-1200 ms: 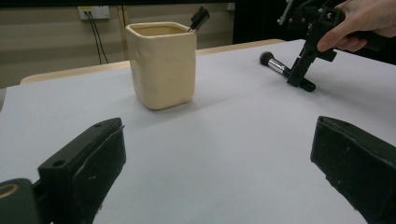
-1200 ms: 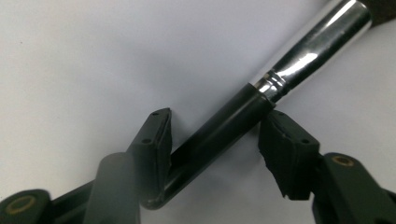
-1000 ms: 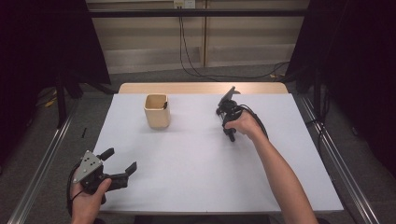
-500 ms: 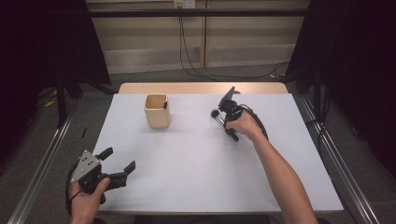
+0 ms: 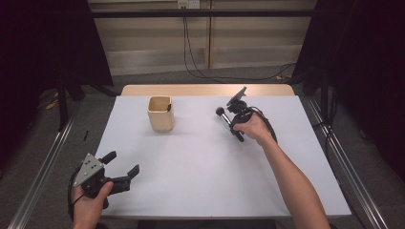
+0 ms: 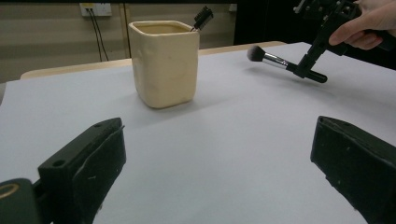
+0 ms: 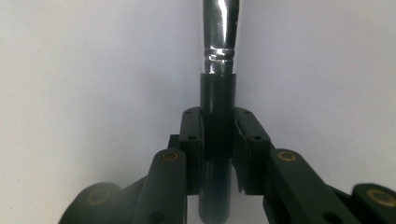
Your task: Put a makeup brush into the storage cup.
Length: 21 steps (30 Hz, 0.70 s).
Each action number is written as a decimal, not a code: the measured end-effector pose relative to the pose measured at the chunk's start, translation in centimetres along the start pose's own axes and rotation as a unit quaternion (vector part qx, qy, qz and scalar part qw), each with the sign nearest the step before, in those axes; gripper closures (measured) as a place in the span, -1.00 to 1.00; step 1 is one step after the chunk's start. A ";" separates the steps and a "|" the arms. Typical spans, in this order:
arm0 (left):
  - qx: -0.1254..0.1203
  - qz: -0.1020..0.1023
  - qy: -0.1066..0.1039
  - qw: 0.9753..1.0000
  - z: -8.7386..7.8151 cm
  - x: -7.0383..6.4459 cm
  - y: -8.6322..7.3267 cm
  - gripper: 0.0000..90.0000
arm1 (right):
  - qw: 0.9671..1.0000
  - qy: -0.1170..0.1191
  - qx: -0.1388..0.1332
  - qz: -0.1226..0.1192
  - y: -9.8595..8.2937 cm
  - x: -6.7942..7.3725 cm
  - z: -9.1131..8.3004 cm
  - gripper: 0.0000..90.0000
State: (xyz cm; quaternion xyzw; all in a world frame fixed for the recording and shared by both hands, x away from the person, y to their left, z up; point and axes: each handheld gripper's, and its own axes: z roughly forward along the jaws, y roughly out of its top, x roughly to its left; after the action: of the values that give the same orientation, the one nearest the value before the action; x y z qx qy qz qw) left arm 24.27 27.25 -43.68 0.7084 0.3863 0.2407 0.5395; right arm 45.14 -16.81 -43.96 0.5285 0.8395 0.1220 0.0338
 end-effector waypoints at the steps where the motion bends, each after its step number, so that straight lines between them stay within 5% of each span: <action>1: 0.001 0.000 0.000 1.000 0.0 -0.1 0.0 -0.93 | 1.000 0.005 -0.008 0.001 -0.2 -0.1 -0.1 0.68; 12: 0.004 0.000 -0.001 1.000 -0.1 -0.5 0.0 -0.93 | 0.996 0.023 -0.091 0.000 -2.2 -1.0 -0.9 0.68; 21: 0.004 0.003 0.001 1.000 0.0 -0.5 0.0 -0.93 | 0.983 0.040 -0.181 0.001 -3.9 -1.6 -1.8 0.68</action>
State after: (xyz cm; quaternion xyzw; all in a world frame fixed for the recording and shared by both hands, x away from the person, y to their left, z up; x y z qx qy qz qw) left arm 23.99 26.88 -43.59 0.7115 0.3857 0.2418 0.5353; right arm 42.08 -20.17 -43.28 0.5090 0.8038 0.2927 0.0954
